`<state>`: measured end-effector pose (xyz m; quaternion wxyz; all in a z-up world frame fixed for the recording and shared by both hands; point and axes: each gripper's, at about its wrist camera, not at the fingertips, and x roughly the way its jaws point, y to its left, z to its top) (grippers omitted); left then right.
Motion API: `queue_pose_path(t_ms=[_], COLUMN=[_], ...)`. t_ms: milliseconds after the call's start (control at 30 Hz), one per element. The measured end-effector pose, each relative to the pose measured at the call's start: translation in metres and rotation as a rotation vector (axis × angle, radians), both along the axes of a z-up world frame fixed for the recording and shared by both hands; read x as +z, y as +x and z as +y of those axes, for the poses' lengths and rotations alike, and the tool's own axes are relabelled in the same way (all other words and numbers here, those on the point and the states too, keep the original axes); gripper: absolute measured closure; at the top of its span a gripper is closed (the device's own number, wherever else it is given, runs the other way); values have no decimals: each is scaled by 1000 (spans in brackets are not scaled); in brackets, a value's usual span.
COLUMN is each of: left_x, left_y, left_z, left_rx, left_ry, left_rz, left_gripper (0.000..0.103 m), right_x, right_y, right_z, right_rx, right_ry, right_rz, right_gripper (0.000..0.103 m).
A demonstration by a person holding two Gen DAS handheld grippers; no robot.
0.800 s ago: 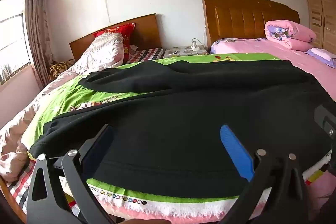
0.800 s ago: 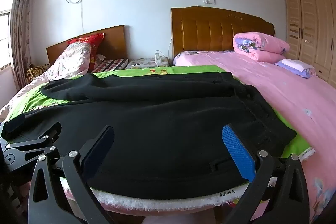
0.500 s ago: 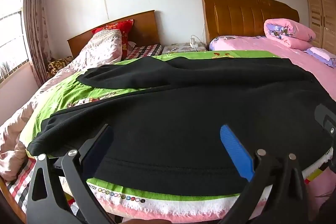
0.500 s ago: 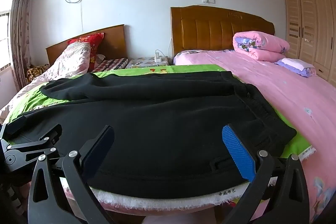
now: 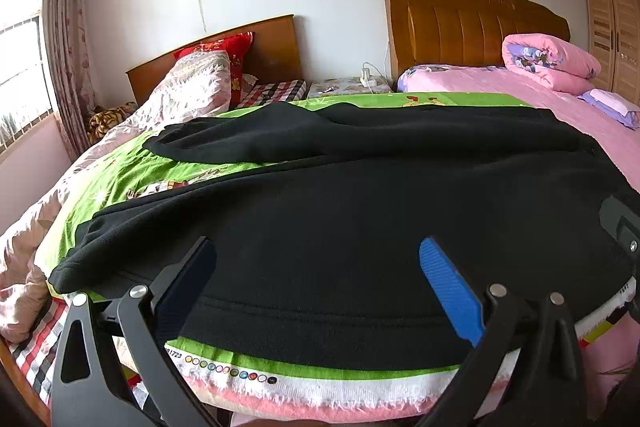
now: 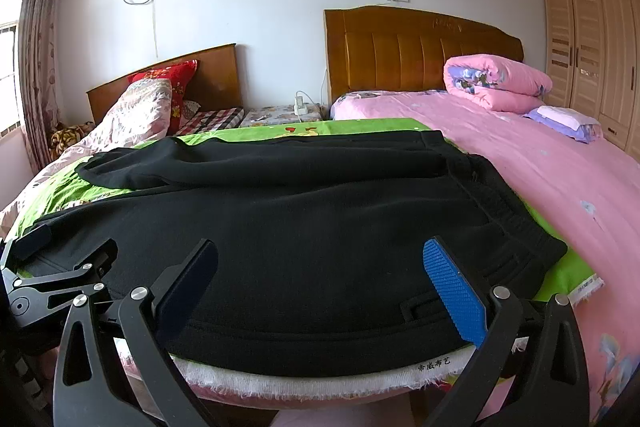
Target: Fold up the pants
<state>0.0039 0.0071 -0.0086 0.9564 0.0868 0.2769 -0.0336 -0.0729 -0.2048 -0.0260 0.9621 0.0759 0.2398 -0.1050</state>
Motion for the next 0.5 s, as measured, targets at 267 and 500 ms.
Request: queue_pose_path(t_ms=[267,500], left_x=[-2,-3], left_y=[1,2], left_z=[0,0], left_rx=[4,6], left_ry=[-1,-4], left_rz=[15,26], left_gripper=[1,1], right_x=[-2,-4], right_y=[4,4], right_z=[-3,-3], right_rx=[0,0], right_ry=[10,19], right_rz=[7,14], right_gripper=[4,4])
